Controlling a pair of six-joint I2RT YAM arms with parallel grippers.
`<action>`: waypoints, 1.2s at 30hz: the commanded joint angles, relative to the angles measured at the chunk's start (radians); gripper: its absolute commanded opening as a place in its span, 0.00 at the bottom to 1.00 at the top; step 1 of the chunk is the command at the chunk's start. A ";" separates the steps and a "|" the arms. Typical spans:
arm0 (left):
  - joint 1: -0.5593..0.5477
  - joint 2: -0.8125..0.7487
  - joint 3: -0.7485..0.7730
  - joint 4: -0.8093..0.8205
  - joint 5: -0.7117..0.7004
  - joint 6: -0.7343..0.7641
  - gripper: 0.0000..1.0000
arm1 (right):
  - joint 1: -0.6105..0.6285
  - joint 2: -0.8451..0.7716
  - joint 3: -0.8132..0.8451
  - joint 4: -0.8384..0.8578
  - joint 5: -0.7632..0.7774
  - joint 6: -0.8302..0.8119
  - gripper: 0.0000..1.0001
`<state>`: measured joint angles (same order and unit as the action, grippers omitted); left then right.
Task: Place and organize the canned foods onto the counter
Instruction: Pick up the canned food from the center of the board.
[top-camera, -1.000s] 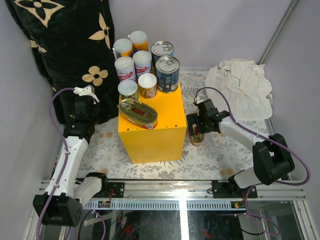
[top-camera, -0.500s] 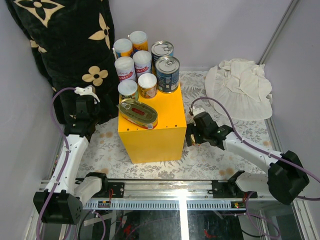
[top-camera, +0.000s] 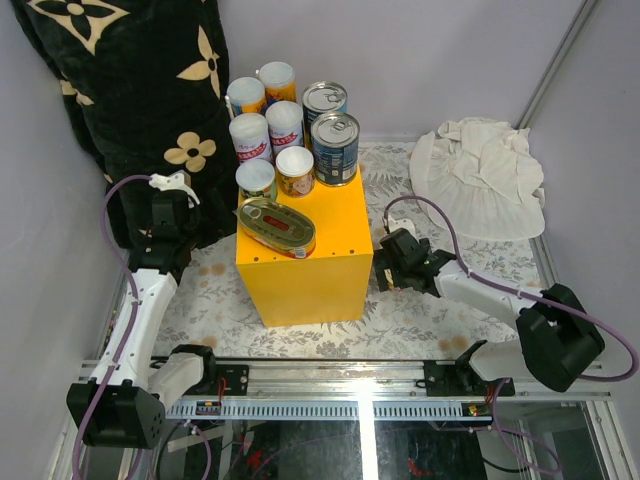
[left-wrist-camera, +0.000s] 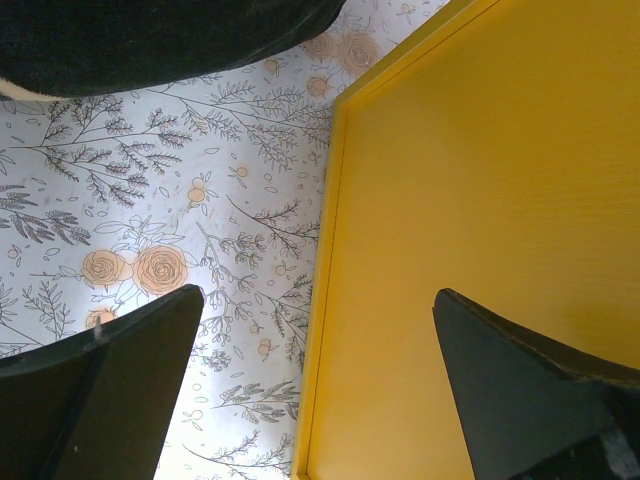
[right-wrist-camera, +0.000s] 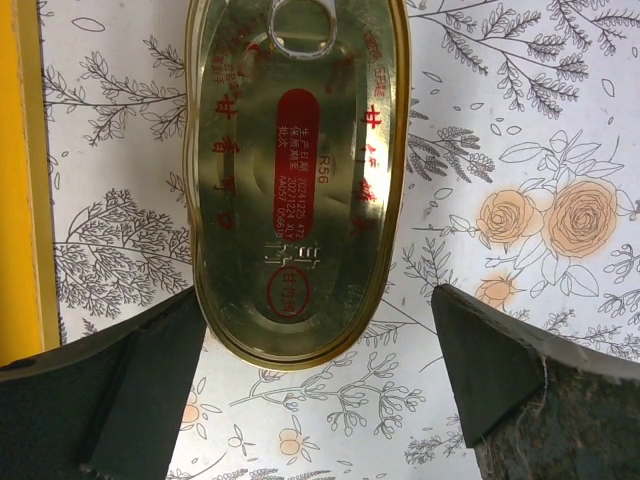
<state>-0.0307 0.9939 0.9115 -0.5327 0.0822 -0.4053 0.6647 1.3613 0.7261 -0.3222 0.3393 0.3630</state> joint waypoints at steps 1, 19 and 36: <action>0.007 0.002 0.004 0.022 0.007 0.023 1.00 | -0.018 -0.079 -0.050 0.101 -0.003 0.007 0.99; 0.008 -0.008 0.000 0.022 0.012 0.024 1.00 | -0.120 -0.052 -0.055 0.130 -0.107 0.096 0.99; 0.007 0.000 0.000 0.022 0.006 0.026 1.00 | -0.037 0.072 -0.018 0.128 0.033 0.146 0.83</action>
<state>-0.0307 0.9939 0.9115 -0.5327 0.0826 -0.4049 0.6220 1.4502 0.6968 -0.2310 0.3222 0.4744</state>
